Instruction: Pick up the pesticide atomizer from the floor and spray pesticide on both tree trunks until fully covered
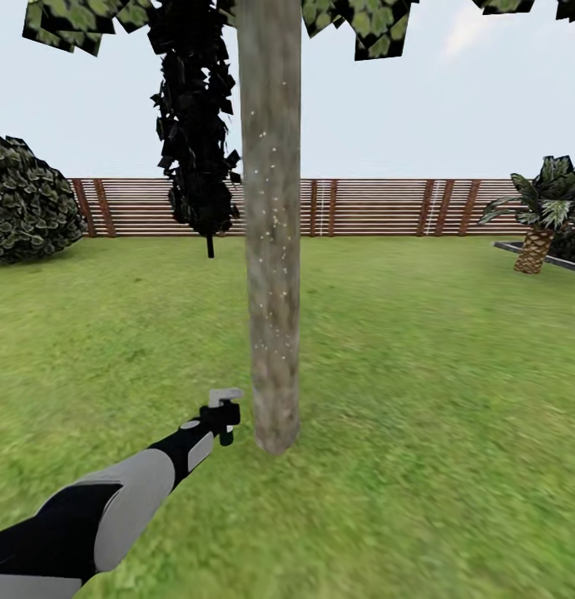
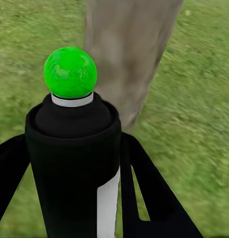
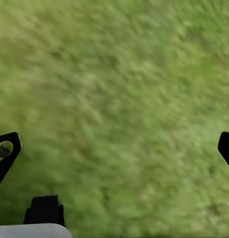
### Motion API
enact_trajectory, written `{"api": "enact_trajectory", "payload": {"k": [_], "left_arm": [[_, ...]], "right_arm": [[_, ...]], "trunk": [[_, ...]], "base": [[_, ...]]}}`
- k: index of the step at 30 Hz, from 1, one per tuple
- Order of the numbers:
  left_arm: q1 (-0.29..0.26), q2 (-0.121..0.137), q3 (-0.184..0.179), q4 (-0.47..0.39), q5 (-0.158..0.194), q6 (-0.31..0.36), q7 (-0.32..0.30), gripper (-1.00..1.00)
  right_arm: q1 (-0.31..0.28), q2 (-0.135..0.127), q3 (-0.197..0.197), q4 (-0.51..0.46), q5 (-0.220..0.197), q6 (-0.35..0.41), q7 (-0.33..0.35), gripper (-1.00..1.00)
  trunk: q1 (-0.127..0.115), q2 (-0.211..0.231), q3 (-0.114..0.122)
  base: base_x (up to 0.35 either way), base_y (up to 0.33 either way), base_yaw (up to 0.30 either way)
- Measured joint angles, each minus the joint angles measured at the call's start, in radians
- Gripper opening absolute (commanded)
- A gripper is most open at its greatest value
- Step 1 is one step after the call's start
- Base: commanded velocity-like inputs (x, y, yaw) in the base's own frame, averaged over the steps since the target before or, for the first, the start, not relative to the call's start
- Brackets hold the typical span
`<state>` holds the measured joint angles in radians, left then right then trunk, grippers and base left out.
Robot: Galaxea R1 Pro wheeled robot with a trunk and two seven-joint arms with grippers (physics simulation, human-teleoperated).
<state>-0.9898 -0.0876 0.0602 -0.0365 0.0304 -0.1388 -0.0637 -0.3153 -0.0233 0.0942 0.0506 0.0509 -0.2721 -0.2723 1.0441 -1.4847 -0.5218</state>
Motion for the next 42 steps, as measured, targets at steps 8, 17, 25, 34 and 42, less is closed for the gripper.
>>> {"api": "enact_trajectory", "payload": {"k": [8, 17, 25, 34, 42], "left_arm": [[0.004, 0.0, 0.0, 0.0, 0.0, 0.002, -0.031, -1.0], [0.004, 0.001, 0.0, -0.001, 0.0, 0.008, -0.081, -1.0], [0.004, 0.001, 0.0, -0.001, 0.0, 0.009, -0.081, -1.0], [0.004, 0.001, 0.0, -0.001, 0.0, 0.009, -0.081, -1.0], [0.004, 0.001, 0.0, -0.001, 0.0, 0.009, -0.081, -1.0]], "right_arm": [[0.001, 0.0, 0.0, 0.0, 0.0, 0.0, 0.0, 1.0], [0.001, 0.0, 0.0, 0.0, 0.0, 0.0, 0.0, 1.0], [0.001, 0.0, 0.0, 0.0, 0.0, -0.001, 0.0, 1.0], [0.001, 0.0, 0.0, 0.0, 0.0, 0.0, 0.0, 1.0], [0.001, 0.0, 0.0, 0.0, 0.0, 0.0, 0.0, 1.0]], "trunk": [[0.0, 0.0, 0.002], [0.0, 0.0, 0.006], [0.0, 0.0, 0.007], [0.0, 0.0, 0.011], [0.0, 0.0, 0.015]], "base": [[0.165, 0.341, -0.252], [0.054, 0.349, -0.212], [0.001, 0.35, -0.145], [0.0, 0.35, -0.281], [0.0, 0.35, -0.281]]}}
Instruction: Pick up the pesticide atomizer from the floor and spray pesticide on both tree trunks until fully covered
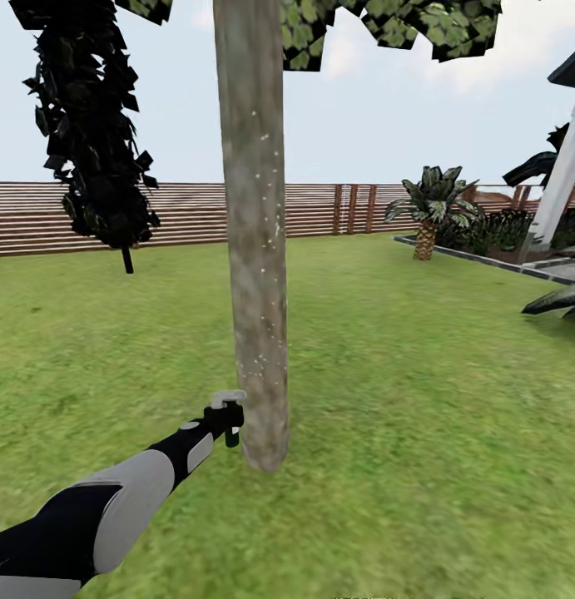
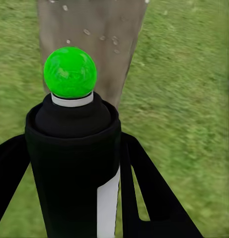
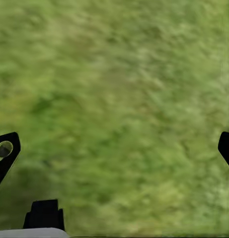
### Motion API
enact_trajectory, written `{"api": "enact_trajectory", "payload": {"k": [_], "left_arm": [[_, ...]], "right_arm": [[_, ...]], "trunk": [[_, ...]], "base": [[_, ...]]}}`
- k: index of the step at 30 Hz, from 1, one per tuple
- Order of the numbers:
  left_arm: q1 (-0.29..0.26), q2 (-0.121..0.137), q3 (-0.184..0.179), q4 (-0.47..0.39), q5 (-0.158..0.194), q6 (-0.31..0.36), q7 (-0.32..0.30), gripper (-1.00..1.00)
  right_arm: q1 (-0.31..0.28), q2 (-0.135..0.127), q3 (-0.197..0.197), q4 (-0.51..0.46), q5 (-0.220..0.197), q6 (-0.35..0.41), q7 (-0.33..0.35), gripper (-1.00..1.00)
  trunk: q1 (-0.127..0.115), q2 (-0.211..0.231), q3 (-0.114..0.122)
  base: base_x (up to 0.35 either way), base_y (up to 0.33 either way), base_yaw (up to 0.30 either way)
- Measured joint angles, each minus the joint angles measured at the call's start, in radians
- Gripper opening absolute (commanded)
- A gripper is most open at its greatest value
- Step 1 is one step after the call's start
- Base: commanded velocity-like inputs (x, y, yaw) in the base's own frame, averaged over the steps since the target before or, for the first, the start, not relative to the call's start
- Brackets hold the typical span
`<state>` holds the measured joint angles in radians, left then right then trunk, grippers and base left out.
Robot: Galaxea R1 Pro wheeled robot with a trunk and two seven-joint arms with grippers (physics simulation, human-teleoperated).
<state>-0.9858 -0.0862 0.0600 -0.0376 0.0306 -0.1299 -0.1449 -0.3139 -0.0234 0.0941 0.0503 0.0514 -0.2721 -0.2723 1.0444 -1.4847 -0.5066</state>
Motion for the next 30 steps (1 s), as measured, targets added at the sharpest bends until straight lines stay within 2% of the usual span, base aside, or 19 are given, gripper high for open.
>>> {"api": "enact_trajectory", "payload": {"k": [8, 19, 23, 26, 28, 29, 30], "left_arm": [[0.0, 0.0, 0.0, 0.0, 0.0, 0.0, 0.0, -1.0], [0.0, 0.0, 0.0, 0.0, 0.0, 0.0, 0.0, -1.0], [0.0, 0.0, 0.0, 0.0, 0.0, -0.004, 0.0, -1.0], [0.0, 0.011, 0.0, -0.005, 0.002, -0.001, 0.0, -1.0], [0.0, 0.028, 0.003, -0.028, 0.004, 0.057, -0.001, -1.0], [0.0, 0.031, 0.004, -0.044, 0.005, 0.083, -0.002, -1.0], [0.0, 0.035, 0.007, -0.095, 0.005, 0.143, -0.001, -1.0]], "right_arm": [[0.0, 0.0, 0.0, 0.0, 0.0, 0.0, 0.0, 1.0], [0.0, 0.0, 0.0, 0.0, 0.001, 0.0, 0.0, 1.0], [0.0, 0.0, 0.001, -0.001, 0.001, -0.002, 0.0, 1.0], [-0.001, 0.002, 0.005, -0.016, 0.001, -0.007, 0.001, 1.0], [-0.002, 0.003, 0.004, -0.109, -0.001, -0.01, 0.003, 1.0], [-0.002, 0.004, 0.003, -0.123, -0.003, -0.01, 0.004, 1.0], [-0.002, 0.005, 0.003, -0.14, -0.003, -0.01, 0.005, 1.0]], "trunk": [[0.0, 0.0, 0.001], [0.0, 0.0, 0.001], [0.0, 0.0, 0.001], [0.0, 0.0, 0.001], [0.0, 0.0, 0.001], [0.0, 0.0, 0.001], [0.0, 0.0, 0.001]], "base": [[0.0, 0.35, -0.081], [0.0, 0.349, -0.255], [0.0, 0.084, -0.04], [0.0, 0.016, -0.008], [0.0, 0.005, -0.002], [0.0, 0.003, -0.001], [0.0, 0.002, -0.001]]}}
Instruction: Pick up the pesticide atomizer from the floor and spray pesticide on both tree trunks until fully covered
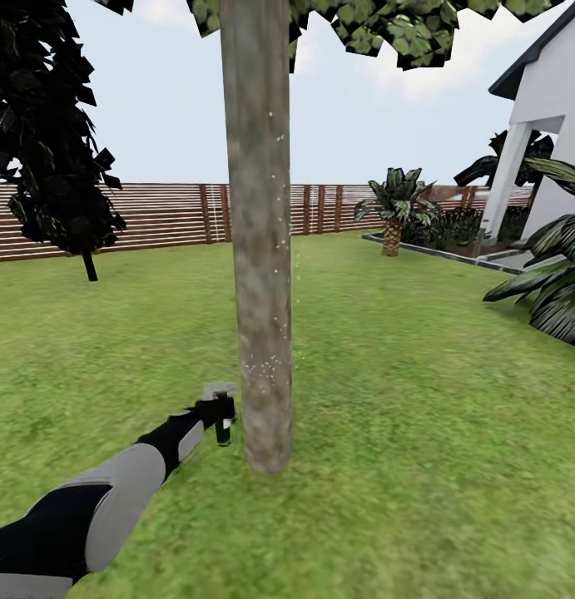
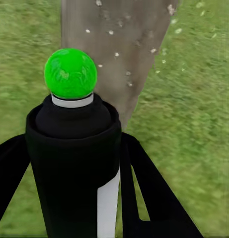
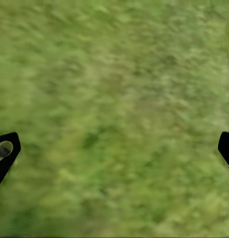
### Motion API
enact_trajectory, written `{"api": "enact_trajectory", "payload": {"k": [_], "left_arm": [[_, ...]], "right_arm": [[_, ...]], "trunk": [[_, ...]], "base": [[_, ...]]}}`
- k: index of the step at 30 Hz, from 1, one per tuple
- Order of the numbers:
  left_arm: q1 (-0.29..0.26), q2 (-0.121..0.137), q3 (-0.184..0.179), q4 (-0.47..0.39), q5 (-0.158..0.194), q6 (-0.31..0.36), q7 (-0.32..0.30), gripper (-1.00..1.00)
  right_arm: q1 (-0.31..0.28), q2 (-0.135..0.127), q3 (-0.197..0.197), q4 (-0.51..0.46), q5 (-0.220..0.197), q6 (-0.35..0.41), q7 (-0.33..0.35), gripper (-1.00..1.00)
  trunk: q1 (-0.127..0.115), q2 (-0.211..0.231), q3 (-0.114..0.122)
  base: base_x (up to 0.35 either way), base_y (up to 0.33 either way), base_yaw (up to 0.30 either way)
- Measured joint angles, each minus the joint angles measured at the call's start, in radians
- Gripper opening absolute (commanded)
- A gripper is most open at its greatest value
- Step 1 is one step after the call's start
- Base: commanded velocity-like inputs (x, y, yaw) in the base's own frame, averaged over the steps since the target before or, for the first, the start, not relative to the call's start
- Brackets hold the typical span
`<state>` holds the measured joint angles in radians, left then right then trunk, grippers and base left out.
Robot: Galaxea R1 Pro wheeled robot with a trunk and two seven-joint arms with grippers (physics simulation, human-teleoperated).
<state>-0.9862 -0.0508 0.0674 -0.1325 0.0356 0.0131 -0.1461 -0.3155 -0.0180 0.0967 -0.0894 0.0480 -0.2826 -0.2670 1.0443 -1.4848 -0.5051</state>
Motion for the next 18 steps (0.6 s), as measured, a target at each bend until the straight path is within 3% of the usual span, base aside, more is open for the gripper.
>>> {"api": "enact_trajectory", "payload": {"k": [1, 2, 3, 7, 13, 18], "left_arm": [[-0.001, 0.006, 0.002, -0.066, -0.001, 0.073, 0.001, -1.0], [0.0, 0.016, 0.003, -0.169, -0.002, 0.201, 0.001, -1.0], [0.0, 0.023, 0.004, -0.233, -0.001, 0.282, 0.002, -1.0], [0.0, 0.04, 0.01, -0.442, -0.001, 0.489, 0.0, -1.0], [0.0, 0.041, 0.014, -0.669, 0.0, 0.695, -0.001, -1.0], [-0.028, 0.039, 0.014, -0.723, 0.004, 0.755, -0.003, -1.0]], "right_arm": [[0.0, 0.0, -0.001, -0.003, 0.0, 0.0, 0.001, 1.0], [0.0, 0.001, -0.001, 0.006, -0.001, 0.0, 0.001, 1.0], [0.0, 0.0, -0.001, 0.01, -0.001, 0.0, 0.001, 1.0], [0.0, 0.001, 0.001, 0.017, 0.001, 0.0, 0.002, 1.0], [0.0, 0.001, 0.002, 0.018, 0.002, 0.0, 0.002, 1.0], [0.0, 0.001, 0.002, 0.018, 0.003, 0.0, 0.002, 1.0]], "trunk": [[0.0, 0.0, 0.0], [0.0, 0.0, 0.0], [0.0, 0.0, 0.0], [0.0, 0.0, 0.0], [0.0, 0.0, 0.0], [0.0, 0.0, 0.0]], "base": [[0.0, 0.0, 0.0], [0.0, 0.0, 0.0], [0.0, 0.0, 0.0], [0.0, 0.0, 0.0], [0.0, 0.0, 0.0], [0.0, 0.0, 0.0]]}}
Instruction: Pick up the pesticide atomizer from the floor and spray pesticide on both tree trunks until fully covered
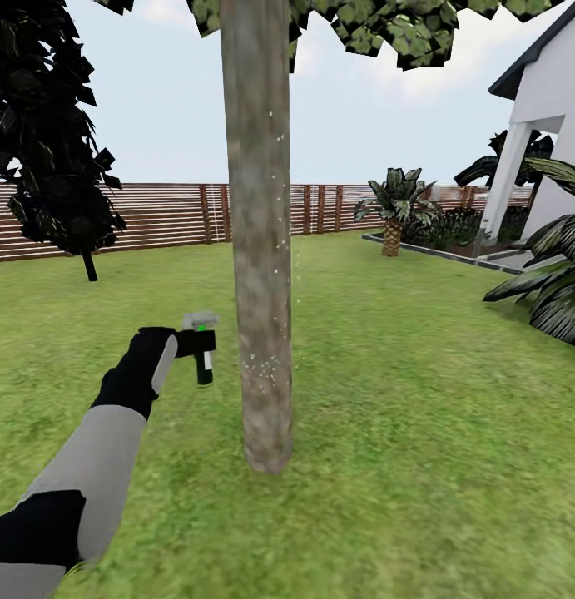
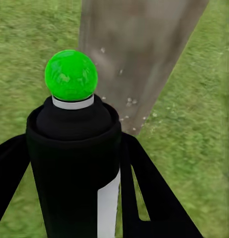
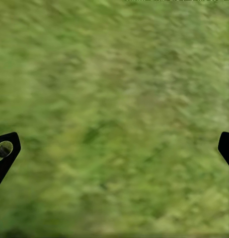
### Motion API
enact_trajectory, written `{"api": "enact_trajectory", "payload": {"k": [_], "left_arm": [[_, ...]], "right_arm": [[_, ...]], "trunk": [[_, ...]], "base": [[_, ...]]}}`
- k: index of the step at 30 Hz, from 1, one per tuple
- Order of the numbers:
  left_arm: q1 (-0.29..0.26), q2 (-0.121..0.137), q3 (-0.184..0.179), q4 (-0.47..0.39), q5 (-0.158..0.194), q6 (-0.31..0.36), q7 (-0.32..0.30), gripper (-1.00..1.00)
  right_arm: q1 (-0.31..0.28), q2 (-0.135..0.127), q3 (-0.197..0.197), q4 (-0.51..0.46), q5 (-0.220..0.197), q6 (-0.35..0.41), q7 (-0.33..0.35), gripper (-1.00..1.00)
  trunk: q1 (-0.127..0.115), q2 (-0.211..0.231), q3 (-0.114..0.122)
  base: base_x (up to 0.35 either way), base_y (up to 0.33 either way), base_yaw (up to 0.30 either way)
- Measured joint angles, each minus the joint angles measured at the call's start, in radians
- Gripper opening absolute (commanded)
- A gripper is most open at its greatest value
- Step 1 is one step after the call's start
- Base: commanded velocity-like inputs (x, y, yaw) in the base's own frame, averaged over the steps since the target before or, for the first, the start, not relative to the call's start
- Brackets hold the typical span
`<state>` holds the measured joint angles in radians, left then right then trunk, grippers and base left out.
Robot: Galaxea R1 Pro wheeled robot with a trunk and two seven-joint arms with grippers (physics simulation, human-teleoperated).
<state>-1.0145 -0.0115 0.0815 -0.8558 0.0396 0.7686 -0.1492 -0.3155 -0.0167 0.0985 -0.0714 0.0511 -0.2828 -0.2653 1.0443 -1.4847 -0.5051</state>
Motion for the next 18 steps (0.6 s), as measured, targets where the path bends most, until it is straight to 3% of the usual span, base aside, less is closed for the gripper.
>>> {"api": "enact_trajectory", "payload": {"k": [3, 5, 8, 9, 10, 11, 14, 18], "left_arm": [[-0.058, -0.003, 0.0, -0.004, 0.044, 0.063, -0.002, -1.0], [-0.13, -0.005, -0.001, -0.004, 0.116, 0.127, 0.002, -1.0], [-0.196, -0.006, -0.001, 0.003, 0.132, 0.144, 0.003, -1.0], [-0.261, -0.006, -0.002, 0.023, 0.126, 0.174, 0.004, -1.0], [-0.332, -0.006, -0.002, 0.037, 0.145, 0.189, 0.006, -1.0], [-0.339, -0.006, -0.002, 0.048, 0.136, 0.193, 0.005, -1.0], [-0.455, -0.006, -0.002, 0.121, 0.138, 0.209, 0.007, -1.0], [-0.544, -0.006, -0.003, 0.145, 0.14, 0.213, 0.007, -1.0]], "right_arm": [[0.0, 0.0, 0.0, 0.0, 0.0, 0.0, 0.0, 1.0], [0.0, 0.0, 0.0, 0.0, 0.0, 0.0, 0.0, 1.0], [0.0, 0.0, 0.0, 0.0, 0.0, 0.0, 0.0, 1.0], [0.0, 0.0, 0.0, 0.0, 0.0, 0.0, 0.0, 1.0], [0.0, 0.0, 0.0, 0.0, 0.0, 0.0, 0.0, 1.0], [0.0, 0.0, 0.0, 0.0, 0.0, 0.0, 0.0, 1.0], [0.0, 0.0, 0.0, 0.0, 0.0, 0.0, 0.0, 1.0], [0.0, 0.0, 0.0, 0.0, 0.0, 0.0, 0.0, 1.0]], "trunk": [[0.0, 0.0, 0.0], [0.0, 0.0, 0.0], [0.0, 0.0, 0.0], [0.0, 0.0, 0.0], [0.0, 0.0, 0.0], [0.0, 0.0, 0.0], [0.0, 0.0, 0.0], [0.0, 0.0, 0.0]], "base": [[0.0, 0.0, 0.0], [0.0, 0.0, 0.0], [0.0, 0.0, 0.0], [0.0, 0.0, 0.0], [0.0, 0.0, 0.0], [0.0, 0.0, 0.0], [0.0, 0.0, 0.0], [0.0, 0.0, 0.0]]}}
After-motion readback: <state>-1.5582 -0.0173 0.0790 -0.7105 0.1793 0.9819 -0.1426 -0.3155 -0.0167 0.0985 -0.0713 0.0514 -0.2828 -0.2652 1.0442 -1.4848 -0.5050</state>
